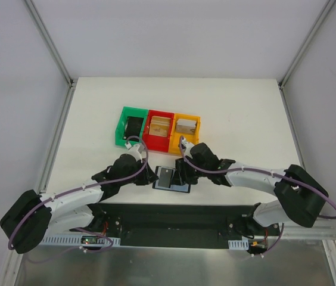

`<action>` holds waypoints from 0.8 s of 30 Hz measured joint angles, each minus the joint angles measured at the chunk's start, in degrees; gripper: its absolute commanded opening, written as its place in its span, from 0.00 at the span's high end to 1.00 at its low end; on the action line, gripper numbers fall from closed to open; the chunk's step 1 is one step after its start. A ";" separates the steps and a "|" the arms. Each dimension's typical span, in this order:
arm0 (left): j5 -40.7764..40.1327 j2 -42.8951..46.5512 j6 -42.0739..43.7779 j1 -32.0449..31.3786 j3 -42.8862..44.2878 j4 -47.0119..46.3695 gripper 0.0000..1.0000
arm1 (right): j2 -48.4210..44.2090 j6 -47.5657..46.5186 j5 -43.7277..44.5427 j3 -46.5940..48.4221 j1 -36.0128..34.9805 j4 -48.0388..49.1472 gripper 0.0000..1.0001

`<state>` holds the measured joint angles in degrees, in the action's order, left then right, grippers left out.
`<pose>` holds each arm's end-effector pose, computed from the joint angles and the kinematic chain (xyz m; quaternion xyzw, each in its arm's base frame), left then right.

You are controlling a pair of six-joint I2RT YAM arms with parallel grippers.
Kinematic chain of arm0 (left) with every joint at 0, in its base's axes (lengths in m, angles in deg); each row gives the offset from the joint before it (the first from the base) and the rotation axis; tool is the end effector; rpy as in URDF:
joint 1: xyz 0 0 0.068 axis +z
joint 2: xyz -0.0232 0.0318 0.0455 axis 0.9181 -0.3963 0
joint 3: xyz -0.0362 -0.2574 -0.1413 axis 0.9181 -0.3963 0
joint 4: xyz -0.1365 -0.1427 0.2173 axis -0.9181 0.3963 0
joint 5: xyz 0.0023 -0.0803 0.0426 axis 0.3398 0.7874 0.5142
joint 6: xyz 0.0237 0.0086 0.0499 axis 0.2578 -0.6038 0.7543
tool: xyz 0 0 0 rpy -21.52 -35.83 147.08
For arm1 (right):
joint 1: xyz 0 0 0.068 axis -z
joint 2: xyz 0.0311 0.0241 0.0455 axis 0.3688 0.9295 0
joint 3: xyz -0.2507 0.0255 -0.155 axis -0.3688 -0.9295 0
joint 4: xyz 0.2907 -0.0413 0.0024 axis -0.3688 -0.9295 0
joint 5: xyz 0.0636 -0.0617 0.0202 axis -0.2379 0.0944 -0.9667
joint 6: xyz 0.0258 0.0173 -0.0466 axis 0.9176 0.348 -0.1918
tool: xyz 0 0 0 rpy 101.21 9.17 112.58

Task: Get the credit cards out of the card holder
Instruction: Remove the credit card from the card holder.

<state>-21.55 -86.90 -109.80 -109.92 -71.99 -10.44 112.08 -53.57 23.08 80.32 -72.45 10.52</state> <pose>0.1540 -0.1514 0.1683 0.0225 0.8537 -0.3956 0.3380 0.1806 0.2409 0.1830 -0.3240 0.8212 0.3681 0.2917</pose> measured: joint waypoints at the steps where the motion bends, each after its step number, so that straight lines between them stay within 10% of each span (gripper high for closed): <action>1: 0.02 -0.44 0.00 0.00 0.00 -0.11 0.83 | 0.55 0.37 -0.22 0.00 0.00 0.31 0.56; 24: 0.50 -12.24 -3.04 -2.93 -0.90 -9.01 0.91 | 5.55 9.03 0.57 -4.04 3.34 10.95 0.60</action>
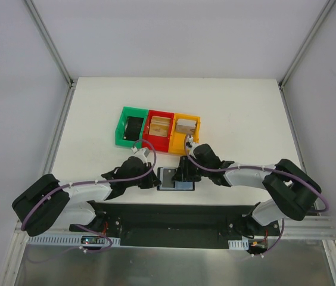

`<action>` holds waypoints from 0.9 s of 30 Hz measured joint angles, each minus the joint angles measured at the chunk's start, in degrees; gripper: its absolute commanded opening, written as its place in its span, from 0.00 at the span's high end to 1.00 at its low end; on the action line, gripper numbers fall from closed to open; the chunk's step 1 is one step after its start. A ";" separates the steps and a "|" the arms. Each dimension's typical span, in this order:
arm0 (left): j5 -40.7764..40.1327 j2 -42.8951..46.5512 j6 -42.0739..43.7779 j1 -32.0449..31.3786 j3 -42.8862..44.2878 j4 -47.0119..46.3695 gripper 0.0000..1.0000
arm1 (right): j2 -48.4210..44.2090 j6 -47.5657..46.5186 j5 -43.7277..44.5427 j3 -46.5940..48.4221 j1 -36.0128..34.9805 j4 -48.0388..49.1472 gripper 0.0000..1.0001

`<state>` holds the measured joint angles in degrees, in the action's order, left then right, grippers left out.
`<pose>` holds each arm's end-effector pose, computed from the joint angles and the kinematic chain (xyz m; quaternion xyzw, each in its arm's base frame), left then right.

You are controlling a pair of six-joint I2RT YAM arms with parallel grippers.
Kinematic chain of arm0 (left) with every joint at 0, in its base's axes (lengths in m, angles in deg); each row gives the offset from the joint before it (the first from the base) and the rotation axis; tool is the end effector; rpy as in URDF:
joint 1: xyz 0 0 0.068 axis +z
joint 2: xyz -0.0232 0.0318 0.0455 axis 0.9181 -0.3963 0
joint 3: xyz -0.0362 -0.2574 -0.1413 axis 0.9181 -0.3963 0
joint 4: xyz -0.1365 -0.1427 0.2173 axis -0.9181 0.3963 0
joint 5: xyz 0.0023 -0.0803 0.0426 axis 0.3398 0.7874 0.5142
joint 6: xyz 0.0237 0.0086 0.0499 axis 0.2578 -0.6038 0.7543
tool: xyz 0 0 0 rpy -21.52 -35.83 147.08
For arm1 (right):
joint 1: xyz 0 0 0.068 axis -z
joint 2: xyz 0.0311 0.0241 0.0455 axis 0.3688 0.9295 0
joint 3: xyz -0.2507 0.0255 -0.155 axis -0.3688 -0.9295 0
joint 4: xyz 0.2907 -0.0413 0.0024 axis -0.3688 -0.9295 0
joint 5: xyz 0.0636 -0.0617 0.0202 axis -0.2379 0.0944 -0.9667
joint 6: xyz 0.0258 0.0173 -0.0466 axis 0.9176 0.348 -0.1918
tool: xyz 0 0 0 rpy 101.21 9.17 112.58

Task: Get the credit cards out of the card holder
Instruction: Remove the credit card from the card holder.

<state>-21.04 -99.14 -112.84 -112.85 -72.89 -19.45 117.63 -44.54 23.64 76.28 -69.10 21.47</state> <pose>0.1551 -0.1690 0.1351 0.0217 0.8716 -0.3933 0.2919 0.1954 0.2305 0.1503 -0.2322 0.8469 0.3844 0.2848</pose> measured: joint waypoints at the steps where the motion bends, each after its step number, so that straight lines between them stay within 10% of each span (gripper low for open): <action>1: -0.13 0.09 0.00 0.00 0.00 0.11 0.89 | 0.00 0.07 0.13 -0.24 0.20 0.02 0.60; 12: -1.46 8.17 0.55 0.00 0.98 3.91 0.86 | -0.02 0.17 0.61 -1.51 0.87 0.76 0.57; 27: 1.60 -3.54 0.57 0.00 4.17 0.15 0.92 | -1.38 0.17 0.59 -1.51 0.87 0.81 0.48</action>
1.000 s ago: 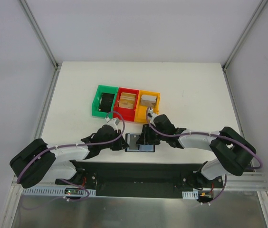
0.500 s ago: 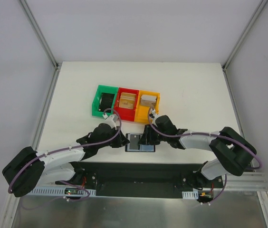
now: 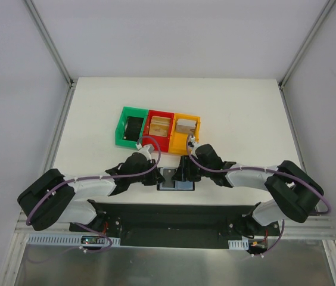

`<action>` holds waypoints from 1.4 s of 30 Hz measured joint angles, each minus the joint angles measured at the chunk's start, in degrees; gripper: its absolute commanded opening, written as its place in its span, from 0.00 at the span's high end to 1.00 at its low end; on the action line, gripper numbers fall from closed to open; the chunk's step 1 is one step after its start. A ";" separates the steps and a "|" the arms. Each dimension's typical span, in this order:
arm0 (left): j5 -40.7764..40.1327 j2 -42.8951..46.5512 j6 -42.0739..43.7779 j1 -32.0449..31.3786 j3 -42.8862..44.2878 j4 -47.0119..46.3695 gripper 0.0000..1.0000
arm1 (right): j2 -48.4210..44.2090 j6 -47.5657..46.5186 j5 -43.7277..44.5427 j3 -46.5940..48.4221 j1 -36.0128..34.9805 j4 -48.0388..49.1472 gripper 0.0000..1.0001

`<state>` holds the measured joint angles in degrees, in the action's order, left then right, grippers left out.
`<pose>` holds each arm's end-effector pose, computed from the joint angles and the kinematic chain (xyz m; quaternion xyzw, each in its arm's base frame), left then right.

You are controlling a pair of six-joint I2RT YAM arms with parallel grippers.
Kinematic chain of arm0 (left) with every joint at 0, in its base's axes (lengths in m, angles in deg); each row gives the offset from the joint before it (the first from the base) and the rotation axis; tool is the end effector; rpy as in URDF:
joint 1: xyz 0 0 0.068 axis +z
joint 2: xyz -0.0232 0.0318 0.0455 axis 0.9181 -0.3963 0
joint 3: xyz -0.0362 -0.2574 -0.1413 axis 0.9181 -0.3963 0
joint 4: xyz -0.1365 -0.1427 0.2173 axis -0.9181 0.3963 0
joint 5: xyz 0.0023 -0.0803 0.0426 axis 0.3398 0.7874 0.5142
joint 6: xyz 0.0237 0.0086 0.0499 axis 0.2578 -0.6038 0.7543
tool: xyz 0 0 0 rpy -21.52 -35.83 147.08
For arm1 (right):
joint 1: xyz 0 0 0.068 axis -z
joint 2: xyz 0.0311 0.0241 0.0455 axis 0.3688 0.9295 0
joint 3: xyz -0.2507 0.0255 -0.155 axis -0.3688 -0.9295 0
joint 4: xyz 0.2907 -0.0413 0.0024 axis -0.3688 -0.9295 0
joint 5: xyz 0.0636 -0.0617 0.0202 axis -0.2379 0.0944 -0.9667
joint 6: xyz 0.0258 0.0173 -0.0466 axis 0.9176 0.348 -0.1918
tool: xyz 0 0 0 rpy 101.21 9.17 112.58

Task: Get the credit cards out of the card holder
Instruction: Remove the credit card from the card holder.

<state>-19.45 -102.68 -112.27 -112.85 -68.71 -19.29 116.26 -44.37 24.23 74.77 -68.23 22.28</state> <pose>0.1677 -0.1837 0.1440 0.0331 0.8686 -0.4023 0.2874 0.1947 0.2226 0.1501 -0.2226 0.8472 0.3820 0.2945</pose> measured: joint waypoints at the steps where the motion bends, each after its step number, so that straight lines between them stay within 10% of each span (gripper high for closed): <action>1: -0.02 -0.24 0.00 0.00 0.00 -0.11 0.93 | 0.00 0.00 -0.02 0.00 0.00 0.00 0.48; 42: -0.42 -1.22 -0.74 0.00 -2.32 -4.92 1.00 | 3.54 12.11 -0.83 -5.77 1.99 16.31 0.53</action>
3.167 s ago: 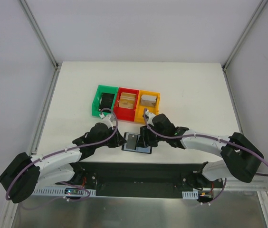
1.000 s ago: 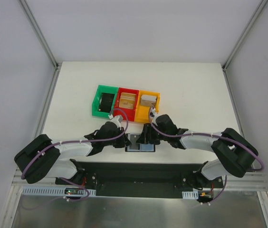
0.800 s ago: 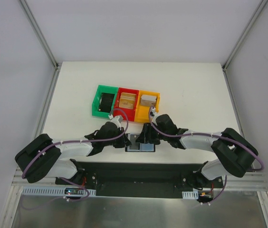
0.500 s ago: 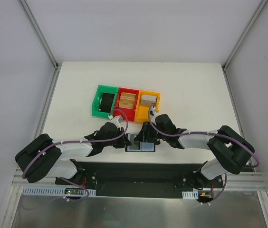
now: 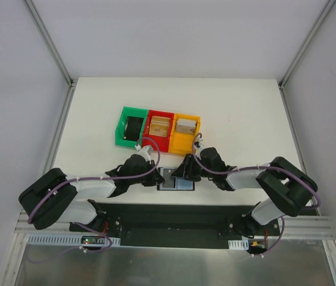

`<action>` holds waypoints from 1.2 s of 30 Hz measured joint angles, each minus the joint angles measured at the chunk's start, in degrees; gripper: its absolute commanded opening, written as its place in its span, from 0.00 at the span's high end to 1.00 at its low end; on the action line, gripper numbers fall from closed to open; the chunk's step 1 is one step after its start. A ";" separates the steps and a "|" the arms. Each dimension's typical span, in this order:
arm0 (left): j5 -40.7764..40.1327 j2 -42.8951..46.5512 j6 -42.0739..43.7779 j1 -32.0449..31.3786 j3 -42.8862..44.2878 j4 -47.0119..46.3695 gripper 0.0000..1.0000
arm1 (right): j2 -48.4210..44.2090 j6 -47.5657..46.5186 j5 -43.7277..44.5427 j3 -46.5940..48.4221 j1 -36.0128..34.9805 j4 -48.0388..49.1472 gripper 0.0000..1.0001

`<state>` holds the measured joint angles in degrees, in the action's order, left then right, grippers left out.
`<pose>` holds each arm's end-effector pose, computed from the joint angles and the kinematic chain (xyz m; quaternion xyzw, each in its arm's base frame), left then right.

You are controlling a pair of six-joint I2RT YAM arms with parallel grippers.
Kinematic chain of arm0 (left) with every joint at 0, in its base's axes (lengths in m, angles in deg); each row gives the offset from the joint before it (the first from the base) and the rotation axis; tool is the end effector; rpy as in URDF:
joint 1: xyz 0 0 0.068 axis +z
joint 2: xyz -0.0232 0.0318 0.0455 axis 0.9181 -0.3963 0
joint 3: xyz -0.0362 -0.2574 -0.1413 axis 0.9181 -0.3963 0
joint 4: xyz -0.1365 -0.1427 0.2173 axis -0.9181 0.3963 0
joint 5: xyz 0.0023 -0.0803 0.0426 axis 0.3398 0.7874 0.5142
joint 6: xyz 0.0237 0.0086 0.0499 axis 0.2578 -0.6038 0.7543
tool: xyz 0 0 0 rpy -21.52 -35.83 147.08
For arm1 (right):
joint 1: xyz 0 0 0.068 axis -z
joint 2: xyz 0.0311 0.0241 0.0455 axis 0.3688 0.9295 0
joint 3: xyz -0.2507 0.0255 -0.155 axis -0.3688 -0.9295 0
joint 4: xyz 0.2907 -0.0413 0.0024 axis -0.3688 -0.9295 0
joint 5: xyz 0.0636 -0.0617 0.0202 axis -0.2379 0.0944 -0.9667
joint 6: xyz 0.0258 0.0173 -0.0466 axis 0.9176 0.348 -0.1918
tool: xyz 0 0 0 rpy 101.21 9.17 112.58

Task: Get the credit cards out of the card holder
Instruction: Remove the credit card from the card holder.

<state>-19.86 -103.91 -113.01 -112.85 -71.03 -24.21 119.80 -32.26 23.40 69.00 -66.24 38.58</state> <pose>0.1647 -0.1801 0.1350 0.0266 0.8631 -0.4094 0.2945 0.1958 0.2100 0.1308 -0.1269 0.8367 0.4420 0.2974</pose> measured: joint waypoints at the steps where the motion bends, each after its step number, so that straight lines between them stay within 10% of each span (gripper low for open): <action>1: -0.02 0.00 0.00 0.00 0.00 0.00 1.00 | 0.26 0.44 0.00 -0.17 0.00 0.59 0.53; 36: -0.04 -1.57 -0.90 0.00 0.00 -2.19 1.00 | 8.07 7.43 -2.67 -3.26 0.44 16.92 0.63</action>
<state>-19.91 -105.48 -113.91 -112.85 -71.03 -26.40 127.86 -24.83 20.74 65.74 -65.80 55.50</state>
